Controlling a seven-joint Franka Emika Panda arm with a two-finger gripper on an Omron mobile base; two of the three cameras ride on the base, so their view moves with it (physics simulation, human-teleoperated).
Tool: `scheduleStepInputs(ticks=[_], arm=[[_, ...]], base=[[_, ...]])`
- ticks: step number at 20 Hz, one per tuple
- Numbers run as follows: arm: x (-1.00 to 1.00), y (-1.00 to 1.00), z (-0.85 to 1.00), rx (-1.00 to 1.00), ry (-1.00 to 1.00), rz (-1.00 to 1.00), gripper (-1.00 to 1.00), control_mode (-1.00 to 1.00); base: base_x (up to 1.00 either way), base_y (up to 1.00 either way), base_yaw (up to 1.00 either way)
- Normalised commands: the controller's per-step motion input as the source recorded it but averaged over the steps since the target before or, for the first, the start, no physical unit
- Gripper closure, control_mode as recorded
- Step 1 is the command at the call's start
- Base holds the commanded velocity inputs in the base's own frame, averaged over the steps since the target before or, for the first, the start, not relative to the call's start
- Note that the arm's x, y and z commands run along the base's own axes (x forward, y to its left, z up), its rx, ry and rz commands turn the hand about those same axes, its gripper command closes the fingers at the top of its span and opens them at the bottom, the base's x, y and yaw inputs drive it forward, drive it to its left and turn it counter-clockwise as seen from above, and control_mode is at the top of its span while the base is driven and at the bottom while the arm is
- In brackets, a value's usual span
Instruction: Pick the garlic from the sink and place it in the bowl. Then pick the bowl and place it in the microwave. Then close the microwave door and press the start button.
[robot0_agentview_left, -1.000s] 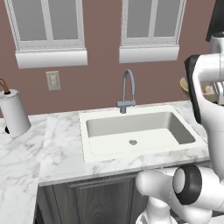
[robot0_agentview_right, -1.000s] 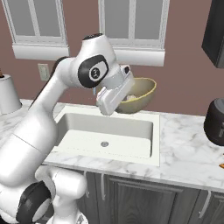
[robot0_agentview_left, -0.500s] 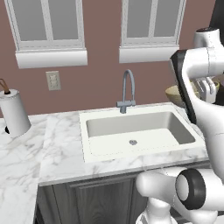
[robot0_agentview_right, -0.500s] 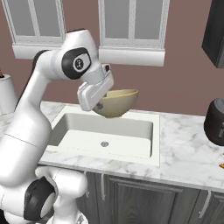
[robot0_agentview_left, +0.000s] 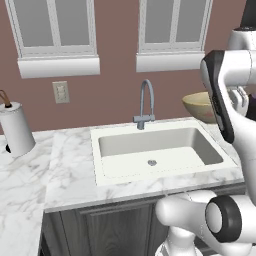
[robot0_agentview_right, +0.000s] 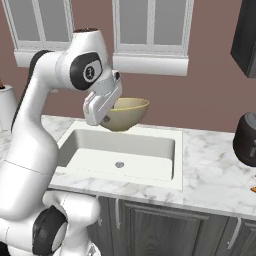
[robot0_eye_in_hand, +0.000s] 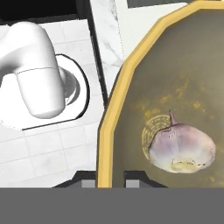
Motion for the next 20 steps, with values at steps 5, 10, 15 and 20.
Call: scheduleStepInputs(ticks=[5, 10, 15, 20], arm=[[0.0, 0.19, 0.0, 0.01, -0.14, 0.0, 1.0, -1.0], [-0.09, 0.03, 0.0, 0.03, -0.15, 0.01, 1.0, -1.0], [-0.07, 0.02, 0.0, 0.01, 0.0, 0.01, 1.0, -1.0], [0.0, 0.0, 0.0, 0.0, 0.0, 0.0, 1.0, 1.0]], base=[[0.0, 0.0, 0.0], [0.0, 0.0, 0.0], [0.0, 0.0, 0.0], [0.0, 0.0, 0.0]])
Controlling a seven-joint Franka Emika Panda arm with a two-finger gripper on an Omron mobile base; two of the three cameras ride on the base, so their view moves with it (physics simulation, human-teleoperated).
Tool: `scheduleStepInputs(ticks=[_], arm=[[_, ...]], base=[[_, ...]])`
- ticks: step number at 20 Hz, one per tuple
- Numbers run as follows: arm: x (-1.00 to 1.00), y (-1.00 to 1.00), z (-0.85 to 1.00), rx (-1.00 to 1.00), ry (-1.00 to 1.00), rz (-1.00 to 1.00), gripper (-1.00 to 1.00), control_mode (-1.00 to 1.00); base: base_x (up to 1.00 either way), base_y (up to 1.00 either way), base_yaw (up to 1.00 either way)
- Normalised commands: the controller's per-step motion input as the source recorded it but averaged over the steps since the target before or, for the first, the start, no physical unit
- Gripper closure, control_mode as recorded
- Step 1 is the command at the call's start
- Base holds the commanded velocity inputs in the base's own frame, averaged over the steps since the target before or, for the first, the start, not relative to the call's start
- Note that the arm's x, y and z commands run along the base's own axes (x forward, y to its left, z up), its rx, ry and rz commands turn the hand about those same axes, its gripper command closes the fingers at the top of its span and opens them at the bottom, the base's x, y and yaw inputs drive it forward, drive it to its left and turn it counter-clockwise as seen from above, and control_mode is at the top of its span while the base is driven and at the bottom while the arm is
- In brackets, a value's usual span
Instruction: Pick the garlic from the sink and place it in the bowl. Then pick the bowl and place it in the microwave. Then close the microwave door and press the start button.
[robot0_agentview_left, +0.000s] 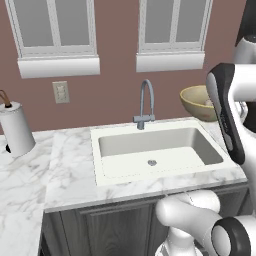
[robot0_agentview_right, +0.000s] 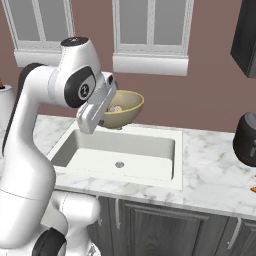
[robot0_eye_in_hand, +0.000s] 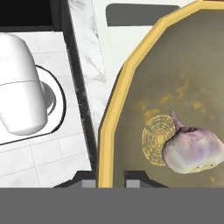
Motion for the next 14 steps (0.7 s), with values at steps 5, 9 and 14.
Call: scheduleStepInputs(ticks=[5, 9, 14], arm=[[0.0, 0.0, 0.0, 0.0, 0.0, 0.0, 1.0, 1.0], [0.0, 0.0, 0.0, 0.0, 0.0, 0.0, 1.0, 1.0], [0.0, 0.0, 0.0, 0.0, 0.0, 0.0, 1.0, 1.0]], base=[[-0.07, 0.0, -0.11], [0.0, 0.0, -0.53], [-0.03, 0.0, -0.64]])
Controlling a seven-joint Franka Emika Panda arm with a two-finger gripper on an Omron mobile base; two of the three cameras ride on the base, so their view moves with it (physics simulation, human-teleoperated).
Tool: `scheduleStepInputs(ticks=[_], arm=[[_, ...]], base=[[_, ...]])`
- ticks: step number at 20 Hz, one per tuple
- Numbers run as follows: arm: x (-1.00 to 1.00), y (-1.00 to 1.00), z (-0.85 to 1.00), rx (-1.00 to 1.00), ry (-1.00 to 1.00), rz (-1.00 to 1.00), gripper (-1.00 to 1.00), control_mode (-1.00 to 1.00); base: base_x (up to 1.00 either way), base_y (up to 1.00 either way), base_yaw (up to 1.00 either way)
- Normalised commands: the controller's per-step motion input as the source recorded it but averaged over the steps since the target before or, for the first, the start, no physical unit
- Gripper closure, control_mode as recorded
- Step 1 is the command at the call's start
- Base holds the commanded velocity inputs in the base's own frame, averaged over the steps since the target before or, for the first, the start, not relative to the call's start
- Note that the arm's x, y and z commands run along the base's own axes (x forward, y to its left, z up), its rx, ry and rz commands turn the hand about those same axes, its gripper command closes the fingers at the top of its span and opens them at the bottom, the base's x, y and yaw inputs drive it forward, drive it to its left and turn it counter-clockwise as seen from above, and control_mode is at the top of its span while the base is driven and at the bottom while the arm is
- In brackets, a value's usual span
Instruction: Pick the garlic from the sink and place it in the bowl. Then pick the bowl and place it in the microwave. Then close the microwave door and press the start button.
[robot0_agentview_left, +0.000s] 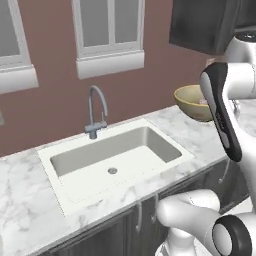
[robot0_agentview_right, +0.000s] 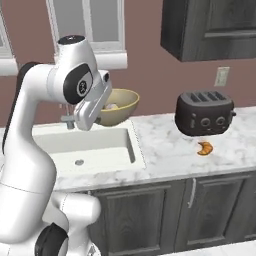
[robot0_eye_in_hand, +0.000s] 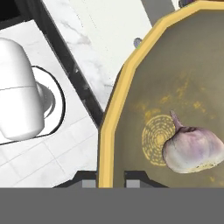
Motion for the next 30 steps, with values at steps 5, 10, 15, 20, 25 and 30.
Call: scheduleStepInputs(ticks=[5, 10, 15, 20, 25, 30], arm=[[0.0, 0.0, 0.0, 0.0, 0.0, 0.0, 1.0, 1.0], [0.0, 0.0, 0.0, 0.0, 0.0, 0.0, 1.0, 1.0], [0.0, 0.0, 0.0, 0.0, 0.0, 0.0, 1.0, 1.0], [0.0, 0.0, 0.0, 0.0, 0.0, 0.0, 1.0, 1.0], [0.0, 0.0, 0.0, 0.0, 0.0, 0.0, 1.0, 1.0], [0.0, 0.0, 0.0, 0.0, 0.0, 0.0, 1.0, 1.0]], base=[[-0.23, -0.01, -0.66], [-0.24, -0.09, -0.67], [-0.17, -0.07, -0.66], [-0.09, -0.07, -0.65], [0.0, -0.25, -0.68], [0.5, -0.39, -0.6]])
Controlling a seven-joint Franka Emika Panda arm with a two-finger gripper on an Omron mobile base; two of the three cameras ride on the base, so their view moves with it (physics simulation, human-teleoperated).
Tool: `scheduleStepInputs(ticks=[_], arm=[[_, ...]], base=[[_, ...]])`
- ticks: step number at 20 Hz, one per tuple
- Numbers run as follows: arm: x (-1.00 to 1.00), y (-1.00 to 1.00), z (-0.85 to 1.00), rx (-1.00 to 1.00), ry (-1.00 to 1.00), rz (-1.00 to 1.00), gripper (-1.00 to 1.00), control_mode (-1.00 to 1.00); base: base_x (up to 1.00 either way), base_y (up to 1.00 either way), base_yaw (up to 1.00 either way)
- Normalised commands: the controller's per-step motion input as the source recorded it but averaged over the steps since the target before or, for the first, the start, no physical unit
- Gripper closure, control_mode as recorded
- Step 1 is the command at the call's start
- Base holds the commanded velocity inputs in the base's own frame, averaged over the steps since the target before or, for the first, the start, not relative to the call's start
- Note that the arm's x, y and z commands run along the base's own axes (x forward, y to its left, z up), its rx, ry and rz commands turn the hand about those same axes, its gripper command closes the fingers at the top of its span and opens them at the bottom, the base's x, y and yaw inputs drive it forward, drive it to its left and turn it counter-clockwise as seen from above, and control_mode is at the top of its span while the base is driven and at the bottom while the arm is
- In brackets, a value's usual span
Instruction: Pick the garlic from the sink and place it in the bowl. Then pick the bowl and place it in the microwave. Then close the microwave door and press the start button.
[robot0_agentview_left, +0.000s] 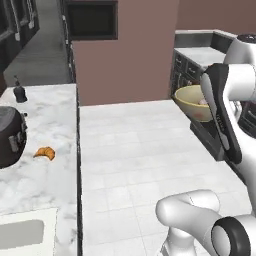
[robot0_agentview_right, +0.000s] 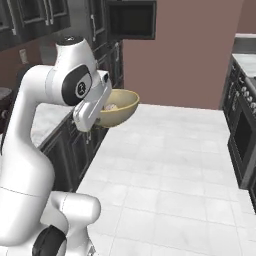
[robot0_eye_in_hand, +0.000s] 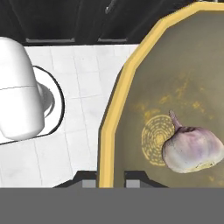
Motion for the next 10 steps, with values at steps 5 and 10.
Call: scheduleStepInputs(ticks=[5, 10], arm=[[0.0, 0.0, 0.0, 0.0, 0.0, 0.0, 1.0, 1.0], [0.0, 0.0, 0.0, 0.0, 0.0, 0.0, 1.0, 1.0]], base=[[0.98, -0.37, -0.34], [1.0, -0.42, -0.07]])
